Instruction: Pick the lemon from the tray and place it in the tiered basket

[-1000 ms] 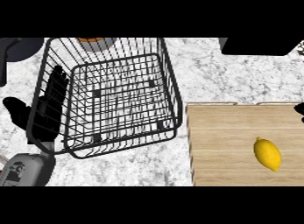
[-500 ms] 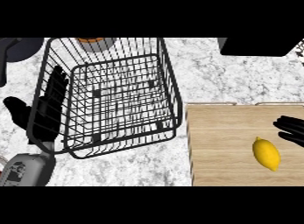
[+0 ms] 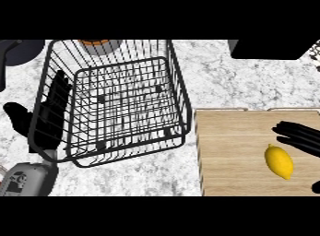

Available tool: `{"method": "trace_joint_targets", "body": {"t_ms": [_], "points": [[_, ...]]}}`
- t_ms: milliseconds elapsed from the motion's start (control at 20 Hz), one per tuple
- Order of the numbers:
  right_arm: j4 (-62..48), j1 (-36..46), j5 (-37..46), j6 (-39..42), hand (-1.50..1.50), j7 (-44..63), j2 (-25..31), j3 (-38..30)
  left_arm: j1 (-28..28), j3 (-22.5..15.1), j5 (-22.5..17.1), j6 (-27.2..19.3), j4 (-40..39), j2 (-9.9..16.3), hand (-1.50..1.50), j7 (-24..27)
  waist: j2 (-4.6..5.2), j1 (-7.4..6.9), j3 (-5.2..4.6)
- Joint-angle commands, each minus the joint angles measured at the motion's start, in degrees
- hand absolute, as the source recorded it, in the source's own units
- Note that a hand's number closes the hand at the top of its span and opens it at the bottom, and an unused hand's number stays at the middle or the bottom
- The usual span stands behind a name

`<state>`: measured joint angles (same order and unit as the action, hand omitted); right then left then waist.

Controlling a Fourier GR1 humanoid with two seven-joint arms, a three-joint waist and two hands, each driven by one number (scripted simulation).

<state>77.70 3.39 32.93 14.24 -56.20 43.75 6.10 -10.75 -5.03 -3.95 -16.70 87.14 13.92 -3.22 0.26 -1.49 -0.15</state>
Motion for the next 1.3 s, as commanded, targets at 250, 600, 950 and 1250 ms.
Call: {"method": "trace_joint_targets", "body": {"t_ms": [250,600,950,1250], "points": [[-8.82,4.34,-0.14,0.91,-1.50,-9.50,-0.67,3.62,-0.55,-5.26,4.14,0.47,2.03,-2.50,0.00,-1.52,-0.13,0.94,0.24],[-11.85,5.04,1.61,-2.12,-1.50,-9.40,-3.02,7.10,1.58,-5.40,5.08,-0.23,0.44,-5.51,0.00,2.53,-0.15,1.23,0.19],[-12.99,6.49,-1.03,-3.43,-1.50,-6.59,-7.69,9.11,1.06,-4.15,4.17,2.02,0.78,-4.75,0.00,1.83,-0.12,1.21,0.20],[-11.50,6.33,-0.81,-11.36,1.50,-8.19,-10.17,7.68,-0.13,-2.82,4.64,2.31,-0.43,-4.25,0.00,1.41,-0.13,1.62,0.23]]}}
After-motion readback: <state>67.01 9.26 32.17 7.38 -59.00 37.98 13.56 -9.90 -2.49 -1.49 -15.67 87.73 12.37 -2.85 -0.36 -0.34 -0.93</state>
